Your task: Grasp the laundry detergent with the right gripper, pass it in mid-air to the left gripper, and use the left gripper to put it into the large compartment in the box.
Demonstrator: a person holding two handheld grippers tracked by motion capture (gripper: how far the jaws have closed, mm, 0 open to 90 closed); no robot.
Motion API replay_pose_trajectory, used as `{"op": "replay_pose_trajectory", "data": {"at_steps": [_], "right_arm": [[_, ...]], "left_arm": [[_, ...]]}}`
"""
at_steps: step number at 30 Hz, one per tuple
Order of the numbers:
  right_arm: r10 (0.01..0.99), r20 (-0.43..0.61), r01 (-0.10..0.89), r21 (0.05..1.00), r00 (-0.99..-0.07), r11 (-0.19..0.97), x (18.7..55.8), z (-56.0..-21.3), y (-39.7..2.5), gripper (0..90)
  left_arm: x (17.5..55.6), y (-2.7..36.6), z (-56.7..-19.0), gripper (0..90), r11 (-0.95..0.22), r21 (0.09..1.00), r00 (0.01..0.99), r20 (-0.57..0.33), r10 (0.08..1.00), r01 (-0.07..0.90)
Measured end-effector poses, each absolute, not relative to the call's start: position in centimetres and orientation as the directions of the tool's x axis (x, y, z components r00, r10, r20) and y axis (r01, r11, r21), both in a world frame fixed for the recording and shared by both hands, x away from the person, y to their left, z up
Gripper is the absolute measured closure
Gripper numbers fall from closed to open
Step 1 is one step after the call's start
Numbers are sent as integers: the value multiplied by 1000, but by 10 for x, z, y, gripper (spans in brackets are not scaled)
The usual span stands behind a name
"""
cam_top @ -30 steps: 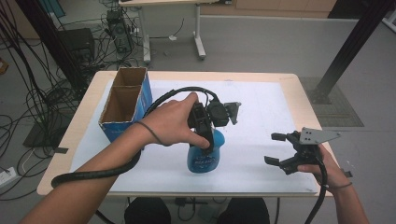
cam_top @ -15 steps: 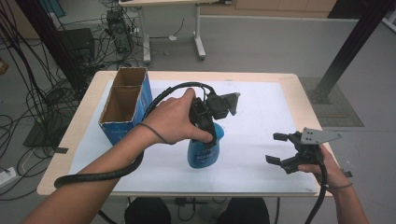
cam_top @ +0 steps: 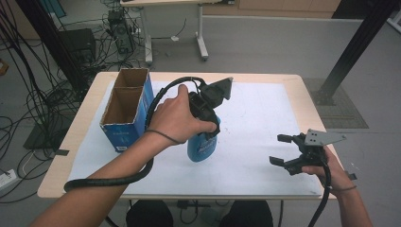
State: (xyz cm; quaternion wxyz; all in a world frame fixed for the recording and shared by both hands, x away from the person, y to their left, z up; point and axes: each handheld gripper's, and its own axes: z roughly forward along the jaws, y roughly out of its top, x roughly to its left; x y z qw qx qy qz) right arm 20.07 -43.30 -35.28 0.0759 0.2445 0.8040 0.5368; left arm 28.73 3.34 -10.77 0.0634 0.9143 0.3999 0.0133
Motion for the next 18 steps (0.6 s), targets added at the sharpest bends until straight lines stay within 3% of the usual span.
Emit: {"op": "replay_pose_trajectory", "data": {"at_steps": [7, 18], "right_arm": [[475, 143, 316, 898, -868, 307, 202, -354, -432, 86], [476, 140, 314, 898, -868, 309, 202, -354, -430, 86]], "left_arm": [[297, 42, -104, 375, -597, 141, 608, -56, 792, 790], [303, 48, -84, 376, -566, 164, 582, -70, 810, 808]]}}
